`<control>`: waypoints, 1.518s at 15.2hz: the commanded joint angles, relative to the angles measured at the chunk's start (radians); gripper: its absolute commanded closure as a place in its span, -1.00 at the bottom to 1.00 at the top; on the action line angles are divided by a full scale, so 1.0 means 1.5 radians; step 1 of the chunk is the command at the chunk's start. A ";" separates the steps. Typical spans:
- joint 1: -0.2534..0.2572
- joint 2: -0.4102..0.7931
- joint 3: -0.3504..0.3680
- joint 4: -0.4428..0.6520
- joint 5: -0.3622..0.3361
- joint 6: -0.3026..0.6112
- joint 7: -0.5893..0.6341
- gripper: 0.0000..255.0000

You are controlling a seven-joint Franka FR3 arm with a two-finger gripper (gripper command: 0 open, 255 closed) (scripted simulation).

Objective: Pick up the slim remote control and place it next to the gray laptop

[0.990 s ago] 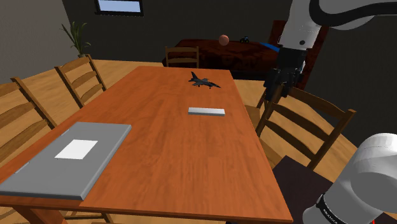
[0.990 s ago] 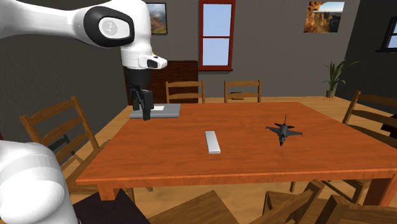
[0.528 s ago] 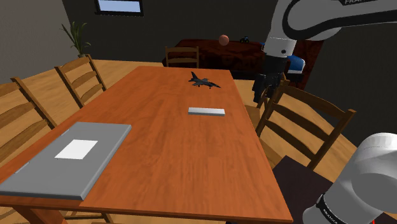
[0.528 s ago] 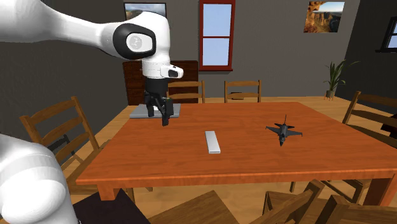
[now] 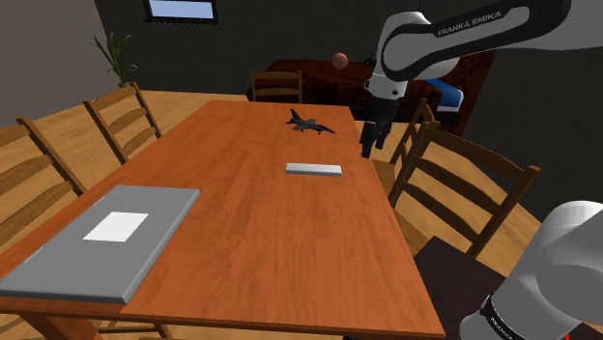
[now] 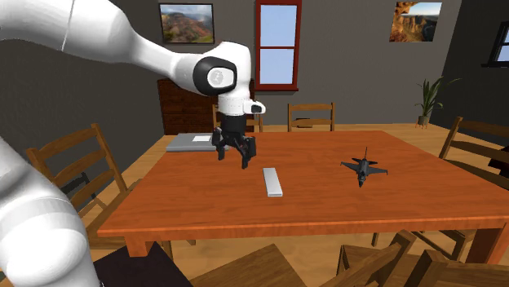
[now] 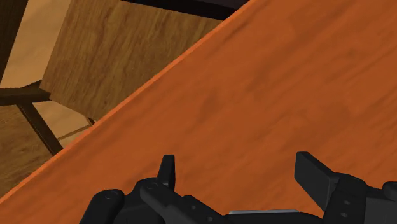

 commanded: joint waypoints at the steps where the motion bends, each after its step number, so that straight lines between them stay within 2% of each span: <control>1: 0.009 0.058 -0.004 0.032 0.004 0.026 -0.033 -1.00; 9: 0.022 0.271 -0.011 0.186 0.026 0.082 -0.169 -1.00; 18: 0.018 0.508 0.016 0.422 0.038 0.085 -0.290 -1.00; 23: 0.018 0.522 0.017 0.406 0.041 0.115 -0.292 -1.00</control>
